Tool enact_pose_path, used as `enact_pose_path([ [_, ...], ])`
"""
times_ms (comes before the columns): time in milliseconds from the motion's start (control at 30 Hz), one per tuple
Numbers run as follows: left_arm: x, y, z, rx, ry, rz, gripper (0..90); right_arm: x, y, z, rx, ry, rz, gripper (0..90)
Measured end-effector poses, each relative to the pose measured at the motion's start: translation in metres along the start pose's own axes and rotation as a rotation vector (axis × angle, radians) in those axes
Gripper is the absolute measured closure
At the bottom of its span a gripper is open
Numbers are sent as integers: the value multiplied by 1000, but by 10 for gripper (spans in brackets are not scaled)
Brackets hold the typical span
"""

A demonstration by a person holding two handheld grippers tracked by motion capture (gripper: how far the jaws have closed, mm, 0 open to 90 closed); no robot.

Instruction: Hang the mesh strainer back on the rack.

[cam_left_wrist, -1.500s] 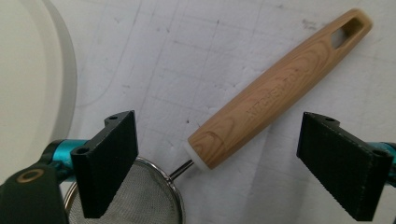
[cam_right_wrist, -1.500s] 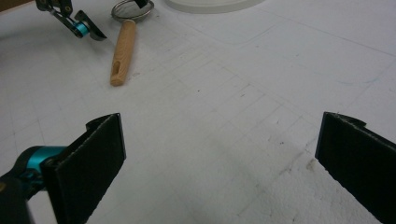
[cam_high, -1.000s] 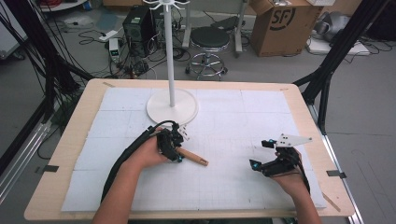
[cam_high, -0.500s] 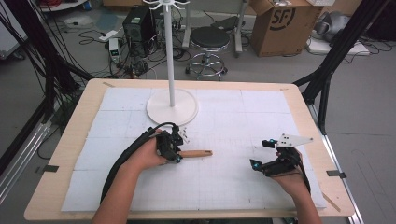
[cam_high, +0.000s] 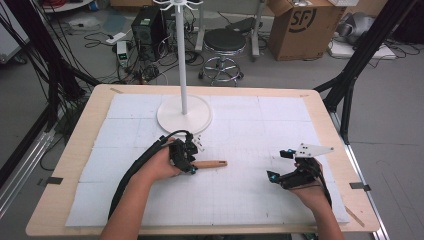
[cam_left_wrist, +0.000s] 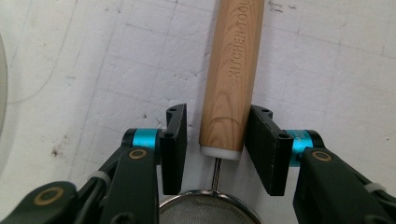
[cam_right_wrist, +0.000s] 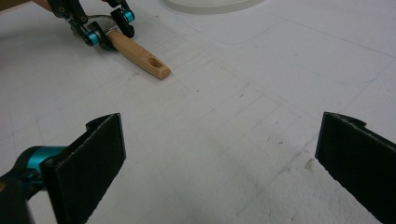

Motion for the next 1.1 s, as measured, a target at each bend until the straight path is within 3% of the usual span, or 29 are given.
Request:
enact_pose_path([
  [100,0,0,0,6,-11,-5,600,0,1,0,-1,-4,-2,5],
  [367,6,-1,1,-9,11,19,686,-1,1,0,-3,-1,0,5],
  [433,6,-1,0,-2,-10,9,688,0,0,0,2,-2,-4,5],
  [567,4,-7,-4,66,-64,-16,689,0,-1,0,3,-1,-2,5],
  [667,2,-16,-9,118,-90,-9,689,0,-1,0,2,2,-2,5],
  [933,5,-47,-12,259,-112,3,689,-2,0,1,2,-6,-3,5],
  [1100,9,-66,-12,363,-122,-23,689,-2,0,1,0,-6,-3,5],
])
Point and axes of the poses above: each handheld gripper's, and its own axes: y roughly forward along the jaws, z roughly out of its top, x roughly to its right, the point moved 7 cm from there along y, roughly forward along the jaws, and after that the axes turned 9 degrees about -x, right-handed, at the moved point
